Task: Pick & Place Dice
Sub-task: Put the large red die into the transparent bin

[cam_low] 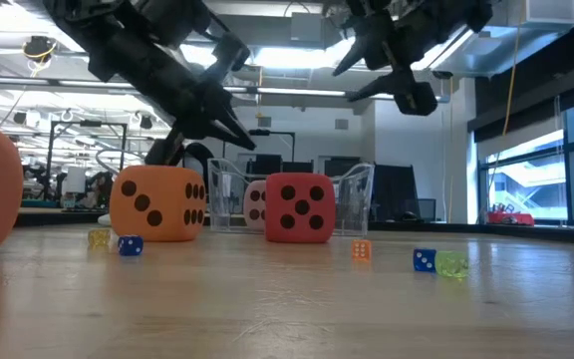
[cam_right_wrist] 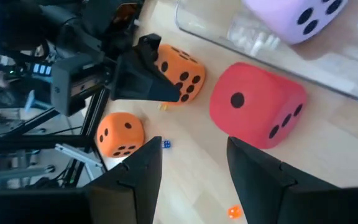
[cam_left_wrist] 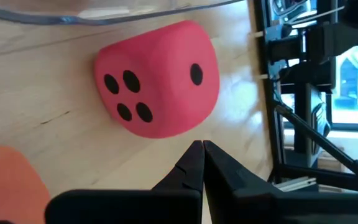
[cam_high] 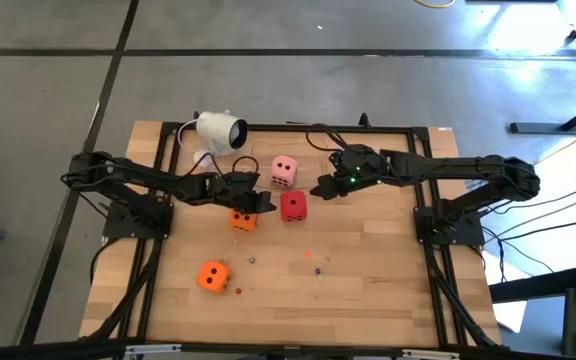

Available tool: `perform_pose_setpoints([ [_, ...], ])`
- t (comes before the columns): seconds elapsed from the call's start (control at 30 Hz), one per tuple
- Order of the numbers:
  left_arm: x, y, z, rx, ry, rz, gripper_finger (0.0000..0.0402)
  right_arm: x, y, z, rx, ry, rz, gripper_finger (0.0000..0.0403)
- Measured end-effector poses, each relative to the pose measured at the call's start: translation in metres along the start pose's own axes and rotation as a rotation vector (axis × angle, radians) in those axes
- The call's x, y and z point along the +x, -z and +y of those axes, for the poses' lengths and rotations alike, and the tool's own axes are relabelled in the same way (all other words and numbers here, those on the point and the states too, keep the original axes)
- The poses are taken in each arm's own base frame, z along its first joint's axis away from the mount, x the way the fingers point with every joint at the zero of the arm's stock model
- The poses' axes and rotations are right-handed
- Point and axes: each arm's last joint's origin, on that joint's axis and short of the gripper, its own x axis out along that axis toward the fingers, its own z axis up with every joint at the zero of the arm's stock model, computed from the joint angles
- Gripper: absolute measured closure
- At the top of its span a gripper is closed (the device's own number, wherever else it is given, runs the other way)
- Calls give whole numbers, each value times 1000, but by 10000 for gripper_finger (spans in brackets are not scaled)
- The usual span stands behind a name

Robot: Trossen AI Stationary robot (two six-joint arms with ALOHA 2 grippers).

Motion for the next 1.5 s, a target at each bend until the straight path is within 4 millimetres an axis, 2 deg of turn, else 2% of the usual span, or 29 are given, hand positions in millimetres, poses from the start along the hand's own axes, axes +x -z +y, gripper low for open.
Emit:
perform_pose_setpoints([
  [0.27, 9, -8, 9, -46, -22, -12, 400, 5, -2, -2, -20, -3, 17, 222],
  [0.47, 3, -18, -11, -47, 79, -19, 400, 5, -2, -2, -73, -8, 17, 222],
  [0.6, -1, -22, -39, 2, 162, -30, 400, 5, -2, -2, -107, -14, 26, 222],
  [0.83, -3, -16, -61, 113, 121, -66, 400, 5, -2, -1, -153, -29, 29, 222],
  [1.0, 6, -10, -60, 147, 115, -58, 400, 5, -3, 0, -181, -32, 19, 222],
  [1.23, 29, -2, -60, 188, 222, -31, 400, 4, -3, 0, -189, -34, 16, 222],
  [1.5, 51, 2, -46, 255, 194, 6, 400, 4, -1, -2, -245, -31, 48, 222],
])
